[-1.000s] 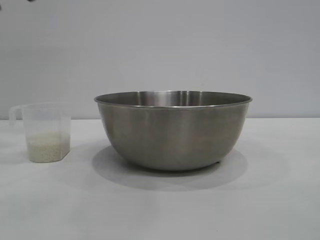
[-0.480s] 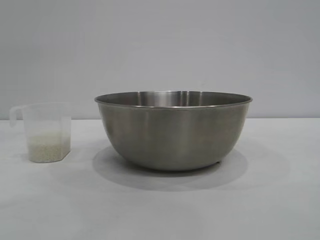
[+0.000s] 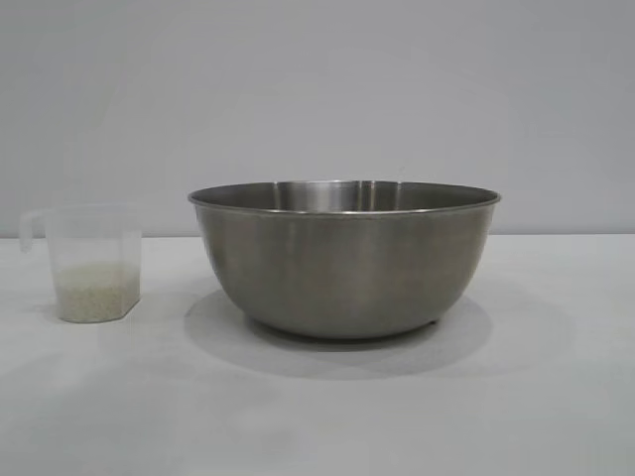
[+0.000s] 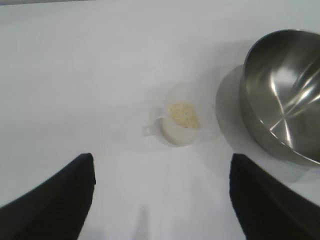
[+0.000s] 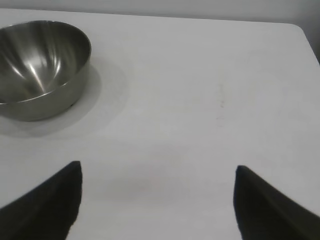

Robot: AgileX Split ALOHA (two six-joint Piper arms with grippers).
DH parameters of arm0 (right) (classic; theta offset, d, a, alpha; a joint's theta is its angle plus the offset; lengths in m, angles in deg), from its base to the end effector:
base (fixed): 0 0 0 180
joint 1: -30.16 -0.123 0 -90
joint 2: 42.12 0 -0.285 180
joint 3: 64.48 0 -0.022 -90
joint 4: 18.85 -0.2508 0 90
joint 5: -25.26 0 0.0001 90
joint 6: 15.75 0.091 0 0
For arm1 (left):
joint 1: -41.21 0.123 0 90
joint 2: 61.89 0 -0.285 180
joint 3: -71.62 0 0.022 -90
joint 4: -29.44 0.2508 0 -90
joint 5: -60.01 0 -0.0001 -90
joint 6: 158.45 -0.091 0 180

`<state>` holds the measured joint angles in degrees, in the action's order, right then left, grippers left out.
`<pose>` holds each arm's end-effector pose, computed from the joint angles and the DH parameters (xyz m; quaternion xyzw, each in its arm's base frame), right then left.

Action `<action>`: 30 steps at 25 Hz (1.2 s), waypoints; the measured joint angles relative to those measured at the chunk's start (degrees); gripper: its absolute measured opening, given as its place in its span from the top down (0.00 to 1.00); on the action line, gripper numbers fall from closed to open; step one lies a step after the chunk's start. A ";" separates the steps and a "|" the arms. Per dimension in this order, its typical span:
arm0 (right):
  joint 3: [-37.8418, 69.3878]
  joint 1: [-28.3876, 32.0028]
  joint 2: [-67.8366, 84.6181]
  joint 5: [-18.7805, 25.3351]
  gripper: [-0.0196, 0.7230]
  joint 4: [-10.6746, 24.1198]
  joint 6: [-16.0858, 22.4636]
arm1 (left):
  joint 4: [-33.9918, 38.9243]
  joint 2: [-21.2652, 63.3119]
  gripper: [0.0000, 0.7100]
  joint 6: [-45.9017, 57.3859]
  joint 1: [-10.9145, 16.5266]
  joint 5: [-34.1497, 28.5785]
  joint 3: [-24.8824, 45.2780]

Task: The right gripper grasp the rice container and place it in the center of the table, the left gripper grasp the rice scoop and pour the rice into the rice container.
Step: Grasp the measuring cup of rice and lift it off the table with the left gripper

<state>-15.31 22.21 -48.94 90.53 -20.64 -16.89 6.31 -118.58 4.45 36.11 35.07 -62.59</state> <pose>-0.0099 0.0012 0.2681 -0.0703 0.8685 0.0447 0.4886 0.1640 -0.0298 0.2761 0.0459 0.8861 -0.1101 0.4479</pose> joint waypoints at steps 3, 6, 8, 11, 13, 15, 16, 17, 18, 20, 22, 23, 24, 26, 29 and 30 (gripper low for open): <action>0.00 0.00 0.00 0.00 0.21 0.00 -0.01 | -11.73 -0.26 0.30 -8.55 0.00 6.79 5.20; 0.00 0.00 0.00 0.00 0.21 0.00 -0.01 | -24.54 -0.98 0.30 -20.93 0.00 12.82 9.41; 0.00 0.00 0.00 0.00 0.21 0.00 -0.01 | -33.17 -1.40 0.30 -29.84 -0.10 15.60 11.19; 0.00 0.00 0.00 0.00 0.21 0.00 -0.01 | -45.21 -2.45 0.30 -42.10 -1.71 18.78 12.70; 0.00 0.00 0.00 0.00 0.21 0.00 -0.01 | -51.48 -3.56 0.30 -48.00 -3.19 19.60 12.88; 0.08 0.00 0.00 0.00 0.21 0.00 -0.01 | -55.45 -4.29 0.30 -51.15 -3.99 19.84 12.88; 0.08 0.00 0.00 0.00 0.21 0.00 -0.01 | -56.95 -4.39 0.30 -51.81 -4.13 20.06 12.88; 0.08 0.00 0.00 0.00 0.21 0.00 -0.01 | -57.90 -4.39 0.30 -52.28 -4.11 20.33 12.88; 0.08 0.00 0.00 0.00 0.21 0.00 -0.01 | -58.47 -4.39 0.30 -52.36 -4.15 20.64 12.88; 0.08 0.00 0.00 0.00 0.21 0.00 -0.01 | -60.89 -4.39 0.30 -52.36 -4.15 20.91 12.88; 0.08 0.00 0.00 0.00 0.21 0.00 -0.01 | -66.52 -4.39 0.30 -52.36 -4.15 20.91 12.88; 0.08 0.00 0.00 0.00 0.21 0.00 -0.01 | -70.79 -4.39 0.30 -52.36 -4.15 20.91 12.88; 0.08 0.00 0.00 0.00 0.21 0.00 -0.01 | -74.07 -4.39 0.30 -52.18 -4.15 20.91 12.88; 0.08 0.00 0.00 0.00 0.21 0.00 -0.01 | -76.81 -4.39 0.30 -50.39 -4.15 20.80 12.88; 0.08 0.00 0.00 0.00 0.21 0.00 -0.01 | -78.16 -4.39 0.30 -42.62 -4.15 18.99 11.73; 0.08 0.00 0.00 0.00 0.21 0.00 -0.01 | -78.16 -4.39 0.30 -39.56 -4.15 17.74 11.23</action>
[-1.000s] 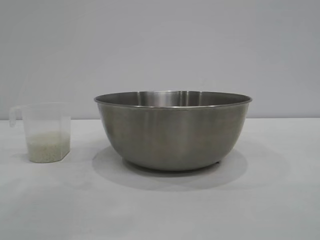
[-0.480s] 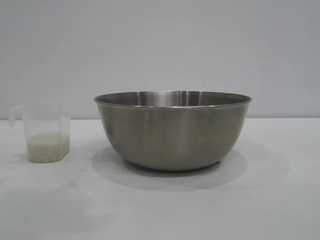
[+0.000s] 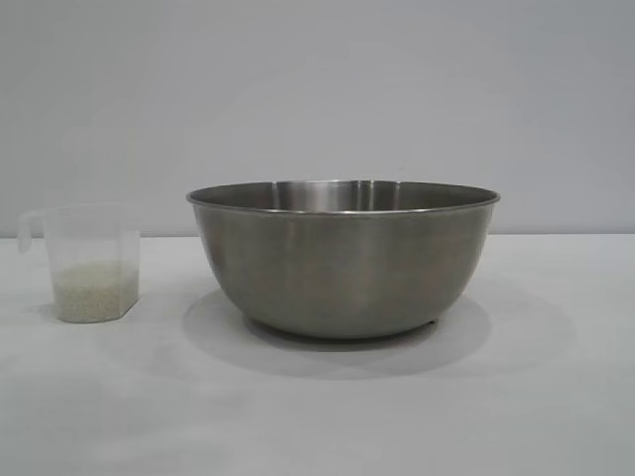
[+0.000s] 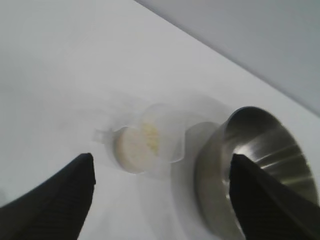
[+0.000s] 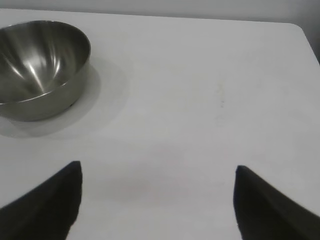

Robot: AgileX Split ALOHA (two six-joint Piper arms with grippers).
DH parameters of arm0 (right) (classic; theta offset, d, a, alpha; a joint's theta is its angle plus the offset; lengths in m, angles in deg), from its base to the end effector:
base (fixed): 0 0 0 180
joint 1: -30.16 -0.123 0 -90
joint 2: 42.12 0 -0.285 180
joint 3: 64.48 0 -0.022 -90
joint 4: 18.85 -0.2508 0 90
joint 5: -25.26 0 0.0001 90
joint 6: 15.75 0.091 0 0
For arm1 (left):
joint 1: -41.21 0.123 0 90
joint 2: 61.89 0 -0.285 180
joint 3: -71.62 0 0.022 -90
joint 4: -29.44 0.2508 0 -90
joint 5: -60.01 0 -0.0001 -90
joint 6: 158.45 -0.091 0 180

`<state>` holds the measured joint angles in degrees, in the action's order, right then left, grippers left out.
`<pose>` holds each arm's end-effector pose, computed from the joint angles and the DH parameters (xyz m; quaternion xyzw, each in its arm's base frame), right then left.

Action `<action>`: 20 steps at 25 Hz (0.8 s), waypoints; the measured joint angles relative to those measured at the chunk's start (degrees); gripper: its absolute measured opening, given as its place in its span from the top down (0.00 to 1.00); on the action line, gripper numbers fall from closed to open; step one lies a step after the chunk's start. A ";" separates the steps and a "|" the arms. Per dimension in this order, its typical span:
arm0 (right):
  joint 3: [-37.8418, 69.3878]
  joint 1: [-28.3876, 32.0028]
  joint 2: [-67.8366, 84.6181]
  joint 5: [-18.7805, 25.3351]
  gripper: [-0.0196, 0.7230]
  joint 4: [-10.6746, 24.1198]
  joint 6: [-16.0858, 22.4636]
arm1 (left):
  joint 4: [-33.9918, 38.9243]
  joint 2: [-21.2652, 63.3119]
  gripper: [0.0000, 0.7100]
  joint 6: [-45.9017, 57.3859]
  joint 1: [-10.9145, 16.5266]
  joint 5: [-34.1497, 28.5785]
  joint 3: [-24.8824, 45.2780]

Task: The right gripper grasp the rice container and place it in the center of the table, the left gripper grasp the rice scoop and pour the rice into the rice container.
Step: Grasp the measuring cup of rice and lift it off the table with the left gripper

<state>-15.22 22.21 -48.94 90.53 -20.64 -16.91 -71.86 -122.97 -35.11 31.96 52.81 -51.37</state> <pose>-0.0098 0.0012 0.2677 -0.0705 0.8689 0.0445 0.4879 0.1704 -0.0392 0.2333 -0.2280 0.8190 -0.2845 0.4431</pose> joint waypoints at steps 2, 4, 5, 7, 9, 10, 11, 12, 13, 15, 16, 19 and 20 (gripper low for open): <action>0.00 0.00 0.00 0.00 0.21 0.00 0.00 | 0.00 0.00 0.30 9.27 0.00 -2.76 -0.93; 0.00 0.00 0.00 0.00 0.21 0.00 0.00 | 0.00 0.00 0.30 19.40 0.00 -6.44 -2.13; 0.00 0.00 0.00 0.00 0.21 0.00 0.00 | 0.00 0.00 0.30 24.59 0.00 -8.34 -2.81; 0.00 0.00 0.00 0.00 0.21 0.00 0.00 | 0.00 0.00 0.30 30.38 0.00 -12.20 -4.34; 0.00 0.00 0.00 0.00 0.21 0.00 0.00 | 0.00 -0.10 0.30 30.77 0.00 -17.23 -6.36; 0.00 0.00 0.00 0.00 0.21 0.00 0.00 | 0.13 -0.21 0.30 28.42 0.00 -20.70 -7.52; 0.00 0.00 0.00 0.00 0.21 0.00 0.00 | 0.27 -0.21 0.30 25.20 0.00 -24.79 -8.60; 0.00 0.00 0.00 0.00 0.21 0.00 0.00 | 0.39 -0.32 0.30 19.80 0.00 -29.65 -9.55; 0.00 0.00 0.00 0.00 0.21 0.00 0.00 | 0.62 -0.29 0.30 13.55 0.00 -34.21 -10.14; 0.00 0.00 0.00 0.00 0.21 0.00 0.00 | 2.36 -0.29 0.30 4.12 0.00 -44.56 -10.83; 0.00 0.00 0.00 0.00 0.21 0.00 0.00 | 4.12 -0.29 0.30 -0.64 -0.09 -49.26 -10.93; 0.00 0.00 0.00 0.00 0.21 0.00 0.00 | 12.74 -0.29 0.30 -7.59 -0.13 -55.87 -10.93; 0.00 0.00 0.00 0.00 0.21 0.00 0.00 | 15.96 -0.29 0.30 -9.15 -0.13 -56.35 -10.93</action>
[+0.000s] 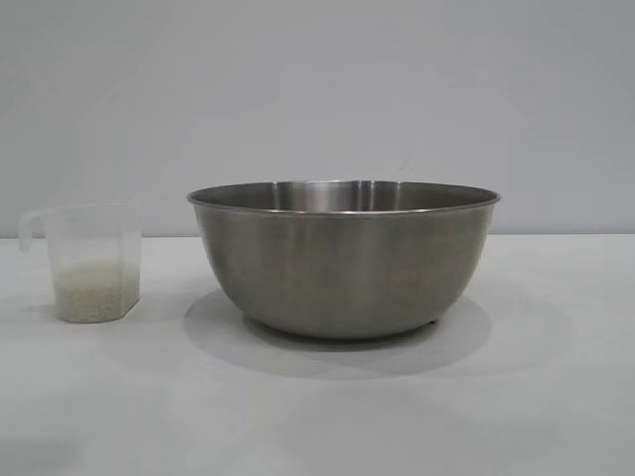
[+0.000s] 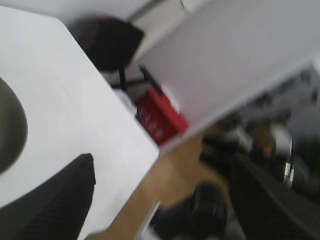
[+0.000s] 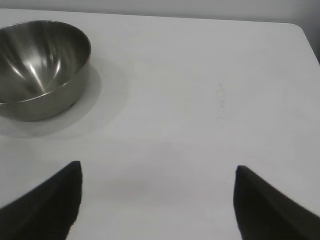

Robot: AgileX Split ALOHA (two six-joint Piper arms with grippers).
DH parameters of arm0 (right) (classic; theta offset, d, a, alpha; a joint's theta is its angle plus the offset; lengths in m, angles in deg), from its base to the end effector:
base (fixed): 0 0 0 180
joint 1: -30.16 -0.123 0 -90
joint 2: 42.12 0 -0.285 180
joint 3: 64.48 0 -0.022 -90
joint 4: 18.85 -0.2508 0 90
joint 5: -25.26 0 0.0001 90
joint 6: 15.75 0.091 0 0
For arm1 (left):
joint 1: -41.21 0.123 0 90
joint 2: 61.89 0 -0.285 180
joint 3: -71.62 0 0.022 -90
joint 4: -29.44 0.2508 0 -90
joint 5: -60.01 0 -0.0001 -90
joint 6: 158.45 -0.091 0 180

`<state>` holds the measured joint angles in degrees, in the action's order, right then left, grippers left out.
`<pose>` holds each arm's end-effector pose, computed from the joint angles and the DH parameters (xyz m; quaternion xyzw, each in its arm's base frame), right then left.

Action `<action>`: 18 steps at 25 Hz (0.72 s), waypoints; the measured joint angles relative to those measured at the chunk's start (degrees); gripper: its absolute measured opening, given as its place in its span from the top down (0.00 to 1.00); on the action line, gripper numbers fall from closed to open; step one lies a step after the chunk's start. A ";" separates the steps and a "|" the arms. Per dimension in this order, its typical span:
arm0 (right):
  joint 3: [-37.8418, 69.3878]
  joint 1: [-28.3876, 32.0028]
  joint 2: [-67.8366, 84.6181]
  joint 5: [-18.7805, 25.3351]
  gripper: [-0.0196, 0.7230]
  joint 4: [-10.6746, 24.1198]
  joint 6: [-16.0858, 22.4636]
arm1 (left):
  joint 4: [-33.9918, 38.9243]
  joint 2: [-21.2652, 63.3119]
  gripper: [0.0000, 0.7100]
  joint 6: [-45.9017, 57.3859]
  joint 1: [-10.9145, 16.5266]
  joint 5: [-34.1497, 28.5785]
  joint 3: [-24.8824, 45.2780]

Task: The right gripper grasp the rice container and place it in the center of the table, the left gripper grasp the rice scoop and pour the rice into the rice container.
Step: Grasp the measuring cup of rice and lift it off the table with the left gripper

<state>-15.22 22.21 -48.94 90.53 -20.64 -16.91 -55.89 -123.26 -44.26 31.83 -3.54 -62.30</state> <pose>-0.0098 0.0012 0.2677 -0.0705 0.8689 0.0445 0.4879 0.1307 -0.1039 0.3005 0.2465 0.7354 -0.5266 0.3480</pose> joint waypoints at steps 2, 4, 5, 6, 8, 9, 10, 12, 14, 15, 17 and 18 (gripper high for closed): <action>0.00 0.00 0.00 0.00 0.21 0.00 0.00 | 8.76 0.00 0.30 -1.52 -0.09 -0.69 0.00; 0.00 0.00 0.00 0.00 0.21 0.00 0.00 | 17.41 0.00 0.30 -2.05 -0.09 -0.58 0.00; 0.00 0.00 0.00 0.00 0.21 0.00 0.00 | 22.11 0.00 0.30 -2.05 -0.09 -0.16 0.00; 0.00 0.00 0.00 0.00 0.21 0.00 0.00 | 26.69 0.00 0.30 -1.80 -0.09 1.07 0.00; 0.00 0.00 0.00 0.00 0.21 0.00 0.00 | 35.49 0.00 0.30 -0.39 -0.09 4.15 0.00; 0.00 0.00 0.00 0.00 0.21 0.00 0.00 | 40.80 0.00 0.30 0.88 -0.09 6.26 0.00; 0.00 0.00 0.00 0.00 0.21 0.00 0.00 | 46.37 0.00 0.30 3.17 -0.09 8.37 0.00; 0.00 0.00 0.00 0.00 0.21 0.00 0.00 | 56.59 0.00 0.30 8.16 -0.09 11.35 0.00; 0.00 0.00 0.00 0.00 0.21 0.00 0.00 | 66.20 0.00 0.30 15.04 -0.09 13.55 0.00; 0.00 0.00 0.00 0.00 0.21 0.00 0.00 | 71.37 0.00 0.30 19.19 -0.09 14.55 0.00; 0.00 0.00 0.00 0.00 0.21 0.00 0.00 | 80.82 0.00 0.30 25.90 -0.09 15.82 0.00; 0.00 0.00 0.00 0.00 0.21 0.00 0.00 | 85.99 0.00 0.30 30.02 -0.09 16.25 0.00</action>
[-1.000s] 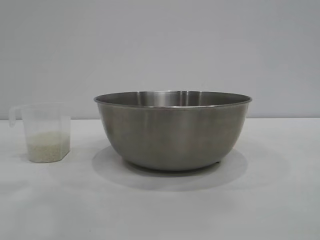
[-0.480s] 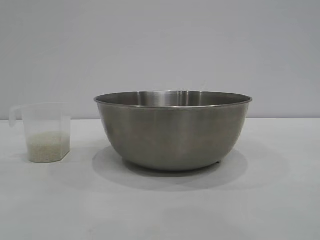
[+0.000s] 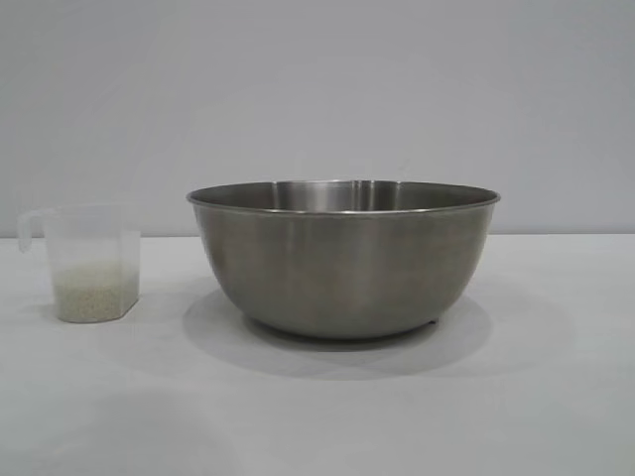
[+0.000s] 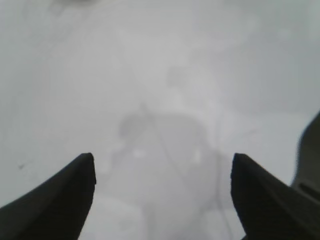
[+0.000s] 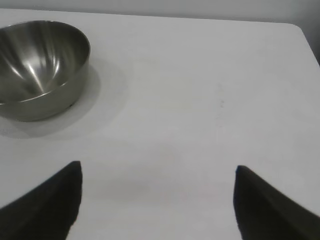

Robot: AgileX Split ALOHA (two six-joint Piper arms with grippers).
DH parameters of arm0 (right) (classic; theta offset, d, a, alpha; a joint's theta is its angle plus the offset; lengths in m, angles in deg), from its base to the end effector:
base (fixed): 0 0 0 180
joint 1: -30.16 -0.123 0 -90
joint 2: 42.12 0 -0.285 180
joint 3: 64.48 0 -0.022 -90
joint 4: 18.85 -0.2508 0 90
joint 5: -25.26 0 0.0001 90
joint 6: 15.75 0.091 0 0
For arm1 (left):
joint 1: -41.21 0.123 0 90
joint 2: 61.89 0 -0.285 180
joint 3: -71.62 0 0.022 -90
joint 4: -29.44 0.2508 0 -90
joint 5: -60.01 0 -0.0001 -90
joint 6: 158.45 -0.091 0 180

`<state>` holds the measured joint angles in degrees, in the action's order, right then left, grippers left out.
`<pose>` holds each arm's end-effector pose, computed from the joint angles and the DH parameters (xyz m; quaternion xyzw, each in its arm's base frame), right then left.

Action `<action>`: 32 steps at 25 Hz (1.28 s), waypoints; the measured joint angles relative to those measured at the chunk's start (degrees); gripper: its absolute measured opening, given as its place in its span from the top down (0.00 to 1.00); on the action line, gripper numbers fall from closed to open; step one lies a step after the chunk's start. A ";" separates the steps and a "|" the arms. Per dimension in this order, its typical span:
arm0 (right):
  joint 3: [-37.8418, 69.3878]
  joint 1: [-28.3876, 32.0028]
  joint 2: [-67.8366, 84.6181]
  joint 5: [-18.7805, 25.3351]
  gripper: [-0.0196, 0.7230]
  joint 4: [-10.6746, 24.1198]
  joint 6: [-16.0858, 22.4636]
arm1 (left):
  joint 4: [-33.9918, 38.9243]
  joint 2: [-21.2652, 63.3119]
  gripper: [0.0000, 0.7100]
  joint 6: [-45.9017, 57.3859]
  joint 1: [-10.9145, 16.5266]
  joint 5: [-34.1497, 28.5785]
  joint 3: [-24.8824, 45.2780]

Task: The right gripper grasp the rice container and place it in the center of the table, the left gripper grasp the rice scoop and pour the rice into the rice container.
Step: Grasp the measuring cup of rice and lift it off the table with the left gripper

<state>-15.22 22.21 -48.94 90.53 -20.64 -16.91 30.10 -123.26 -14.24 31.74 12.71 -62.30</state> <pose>-0.0098 0.0012 0.2677 -0.0705 0.8689 0.0445 0.4879 0.1461 -0.0236 0.2366 0.3781 0.8996 0.0546 0.2117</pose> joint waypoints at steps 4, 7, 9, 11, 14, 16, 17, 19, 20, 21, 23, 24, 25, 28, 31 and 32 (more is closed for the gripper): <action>0.00 0.00 0.00 0.00 0.21 0.00 0.00 | 18.64 0.00 0.30 22.13 0.00 3.11 0.00; 0.00 0.00 0.00 0.00 0.21 0.00 0.00 | 23.67 0.00 0.30 37.27 0.00 8.13 0.00; 0.00 0.00 0.00 0.00 0.21 0.00 0.00 | 22.13 0.00 0.30 43.39 0.00 12.67 0.00; 0.00 0.00 0.00 0.00 0.21 0.00 0.00 | 17.71 0.00 0.30 45.59 0.00 16.84 0.00; 0.00 0.00 0.00 0.00 0.21 0.00 0.00 | 9.88 0.00 0.30 43.25 0.00 21.18 0.00; 0.00 0.00 0.00 0.00 0.21 0.00 0.00 | 4.90 0.00 0.30 39.90 -0.12 23.32 0.00; 0.00 0.00 0.00 0.00 0.21 0.00 0.00 | 3.31 0.00 0.30 38.39 -0.34 24.11 0.00; 0.00 0.00 0.00 0.00 0.21 0.00 0.00 | 1.04 0.00 0.30 35.79 -1.41 25.87 0.54; 0.00 0.00 0.00 0.00 0.21 0.00 0.00 | 0.00 0.00 0.30 35.28 -2.29 26.75 1.28; 0.00 0.00 0.00 0.00 0.21 0.00 0.00 | -0.61 0.00 0.30 35.17 -2.97 26.98 2.23; 0.00 0.00 0.00 0.00 0.21 0.00 0.00 | -2.47 0.00 0.30 35.05 -4.61 28.37 4.42; 0.00 0.00 0.00 0.00 0.21 0.00 0.00 | -3.05 0.00 0.30 35.05 -5.29 29.49 5.75; 0.00 0.00 0.00 0.00 0.21 0.00 0.00 | -3.41 0.00 0.30 35.05 -5.97 31.32 6.96; 0.00 0.00 0.00 0.00 0.21 0.00 0.00 | -4.99 0.00 0.30 35.31 -8.03 37.61 11.65; 0.00 0.00 0.00 0.00 0.21 0.00 0.00 | -7.51 0.00 0.30 37.25 -8.68 44.72 15.94; 0.00 0.00 0.00 0.00 0.21 0.00 0.00 | -7.75 0.00 0.30 37.95 -8.68 46.83 17.47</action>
<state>-15.22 22.21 -48.94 90.53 -20.64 -16.91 22.35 -123.26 23.71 23.06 59.54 -44.83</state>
